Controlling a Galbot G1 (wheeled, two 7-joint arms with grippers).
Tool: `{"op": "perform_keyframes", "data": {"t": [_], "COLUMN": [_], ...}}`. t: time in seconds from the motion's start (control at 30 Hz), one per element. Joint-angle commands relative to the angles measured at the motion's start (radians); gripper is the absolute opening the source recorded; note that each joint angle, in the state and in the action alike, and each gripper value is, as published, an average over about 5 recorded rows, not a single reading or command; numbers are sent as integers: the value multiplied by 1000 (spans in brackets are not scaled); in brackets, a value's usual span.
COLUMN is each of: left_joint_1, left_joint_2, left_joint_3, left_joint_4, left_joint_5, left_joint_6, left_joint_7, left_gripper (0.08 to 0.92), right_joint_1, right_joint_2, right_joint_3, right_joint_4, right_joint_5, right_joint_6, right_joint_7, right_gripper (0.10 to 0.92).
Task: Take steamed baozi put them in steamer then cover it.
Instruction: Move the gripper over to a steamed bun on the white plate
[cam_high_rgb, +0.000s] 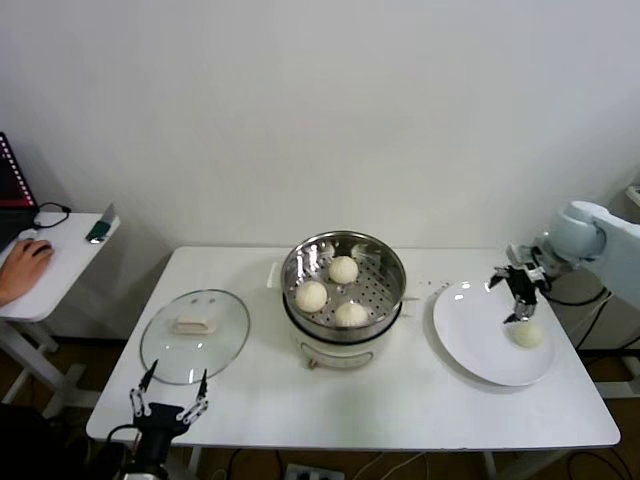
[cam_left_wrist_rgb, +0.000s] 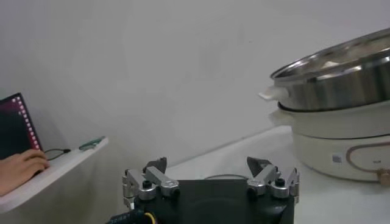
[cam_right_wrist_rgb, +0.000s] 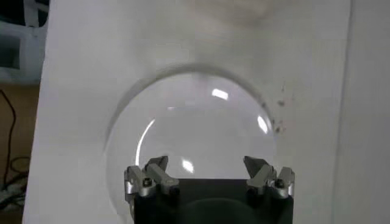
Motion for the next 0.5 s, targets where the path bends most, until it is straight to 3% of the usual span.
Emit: {"op": "perform_keyframes", "data": {"t": [0.03, 0.5], "left_joint_1": [4, -14], "left_joint_2": [0, -23], "left_joint_3": [-6, 2], "left_joint_4": [5, 19], "left_joint_5": [0, 41], "left_joint_6": [2, 7], "left_joint_7": [-4, -6], "left_gripper": [823, 823], "right_joint_1": [-337, -311], "right_joint_2": [11, 188], "right_joint_3": [360, 373], "right_joint_4": [-255, -454], "right_joint_5": [-230, -287], "right_joint_6": [86, 155], "right_joint_7": [-39, -21], "right_gripper": [823, 823]}}
